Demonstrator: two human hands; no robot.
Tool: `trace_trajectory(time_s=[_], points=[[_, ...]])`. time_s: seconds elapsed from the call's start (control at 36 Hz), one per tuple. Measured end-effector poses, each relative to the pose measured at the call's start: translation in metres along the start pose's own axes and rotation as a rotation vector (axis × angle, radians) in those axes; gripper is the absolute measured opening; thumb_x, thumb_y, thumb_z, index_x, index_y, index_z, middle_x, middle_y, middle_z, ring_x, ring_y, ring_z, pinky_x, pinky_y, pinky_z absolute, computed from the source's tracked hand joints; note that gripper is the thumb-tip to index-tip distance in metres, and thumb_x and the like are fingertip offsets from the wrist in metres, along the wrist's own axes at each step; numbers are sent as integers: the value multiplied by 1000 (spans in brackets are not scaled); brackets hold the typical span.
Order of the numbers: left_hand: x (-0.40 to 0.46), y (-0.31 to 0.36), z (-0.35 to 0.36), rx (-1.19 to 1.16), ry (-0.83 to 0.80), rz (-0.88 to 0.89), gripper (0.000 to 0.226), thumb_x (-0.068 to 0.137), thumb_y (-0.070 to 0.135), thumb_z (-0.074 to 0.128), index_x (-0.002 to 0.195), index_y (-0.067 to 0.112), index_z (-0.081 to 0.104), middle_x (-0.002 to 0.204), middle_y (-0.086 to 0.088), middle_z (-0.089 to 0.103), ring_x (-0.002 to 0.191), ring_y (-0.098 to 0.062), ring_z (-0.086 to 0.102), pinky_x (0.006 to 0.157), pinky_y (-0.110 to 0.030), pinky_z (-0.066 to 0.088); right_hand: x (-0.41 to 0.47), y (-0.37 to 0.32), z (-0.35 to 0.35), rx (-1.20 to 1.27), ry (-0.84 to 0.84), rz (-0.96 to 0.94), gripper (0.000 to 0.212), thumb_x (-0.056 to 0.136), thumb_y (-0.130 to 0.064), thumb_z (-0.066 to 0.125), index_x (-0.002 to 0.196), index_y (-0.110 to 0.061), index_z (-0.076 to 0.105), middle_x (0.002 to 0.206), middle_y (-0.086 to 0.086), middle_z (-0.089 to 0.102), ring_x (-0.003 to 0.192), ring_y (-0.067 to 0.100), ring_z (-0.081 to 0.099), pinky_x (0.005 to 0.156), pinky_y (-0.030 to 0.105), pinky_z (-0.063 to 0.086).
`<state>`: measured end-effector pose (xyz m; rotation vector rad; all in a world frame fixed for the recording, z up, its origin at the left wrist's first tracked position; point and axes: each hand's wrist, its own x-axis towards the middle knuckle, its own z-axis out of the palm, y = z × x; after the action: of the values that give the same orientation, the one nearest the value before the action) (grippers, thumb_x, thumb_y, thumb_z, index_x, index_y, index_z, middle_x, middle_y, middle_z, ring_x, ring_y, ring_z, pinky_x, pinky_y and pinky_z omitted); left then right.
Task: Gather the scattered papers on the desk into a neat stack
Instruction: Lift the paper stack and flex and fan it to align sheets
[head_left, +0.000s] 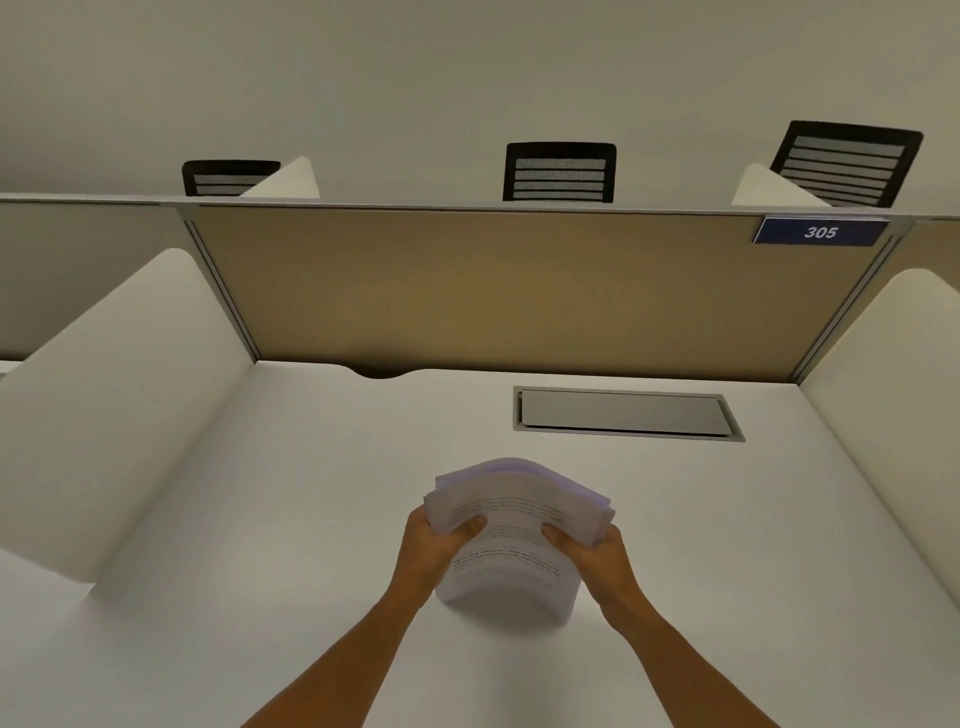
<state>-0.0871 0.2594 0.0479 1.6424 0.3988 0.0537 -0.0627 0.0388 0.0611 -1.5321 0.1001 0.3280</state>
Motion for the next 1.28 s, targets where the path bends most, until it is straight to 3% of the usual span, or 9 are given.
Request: trace_trajectory(time_s=[0.22, 0.33, 0.44, 0.64, 0.81, 0.97, 1.06, 1.14, 1.28], points=[[3, 7, 4, -32, 57, 6, 21, 74, 36, 81, 92, 28, 73, 85, 0, 77, 81, -19, 73, 67, -34, 60, 1, -3, 12, 57, 4, -10, 25, 77, -20, 83, 99, -30, 76, 96, 3, 78, 89, 21, 74, 75, 39, 62], [3, 6, -6, -71, 11, 31, 43, 63, 43, 83, 98, 20, 75, 89, -4, 77, 83, -21, 74, 69, -37, 61, 3, -2, 5, 23, -12, -6, 35, 69, -33, 85, 103, -26, 76, 97, 4, 78, 90, 22, 73, 79, 42, 62], [0, 2, -20, -107, -44, 60, 51, 63, 40, 82, 107, 16, 73, 98, -7, 76, 92, -24, 73, 70, -29, 59, 3, 0, -5, 1, -23, -1, 50, 58, -45, 83, 100, -18, 77, 93, 5, 78, 86, 21, 73, 69, 30, 59], [0, 7, -13, -137, -41, 73, 92, 46, 72, 79, 111, 9, 64, 99, -13, 72, 90, -27, 72, 67, -29, 59, 9, -1, -5, -28, -28, -5, 17, 81, -25, 79, 93, -13, 77, 87, 7, 78, 79, 21, 73, 65, 27, 57], [-2, 21, 0, -233, 98, 109, 58, 53, 71, 74, 79, 20, 76, 71, -3, 74, 66, -17, 71, 56, -26, 57, 14, -6, -1, -19, 10, -20, 8, 86, -17, 74, 92, -13, 77, 82, 3, 78, 72, 14, 73, 61, 23, 57], [2, 14, -2, -183, 148, 96, 80, 47, 78, 73, 85, 7, 70, 67, 3, 71, 63, -12, 69, 54, -20, 53, 12, -2, -6, -49, -15, 4, 16, 86, -19, 74, 101, -17, 75, 92, 2, 78, 84, 19, 72, 64, 23, 58], [-1, 13, 0, -176, 160, 98, 61, 62, 64, 70, 90, 10, 69, 68, 5, 71, 63, -8, 68, 54, -18, 52, 12, -1, -5, -26, -12, -6, 20, 86, -24, 74, 105, -18, 73, 96, 2, 78, 89, 22, 73, 68, 26, 59], [-1, 20, 5, -175, 202, 100, 34, 79, 46, 56, 75, 13, 62, 56, 12, 64, 53, -1, 60, 48, -12, 45, 13, -7, 0, -17, 22, -38, 33, 80, -40, 70, 105, -18, 73, 94, 6, 77, 86, 22, 72, 67, 28, 59], [4, 20, 14, -175, 246, 79, 45, 78, 61, 55, 86, 19, 68, 79, -7, 69, 73, -18, 65, 60, -30, 51, 18, -8, 7, -19, 48, -24, 36, 85, -47, 67, 94, -13, 75, 85, 5, 75, 75, 16, 68, 63, 25, 56]])
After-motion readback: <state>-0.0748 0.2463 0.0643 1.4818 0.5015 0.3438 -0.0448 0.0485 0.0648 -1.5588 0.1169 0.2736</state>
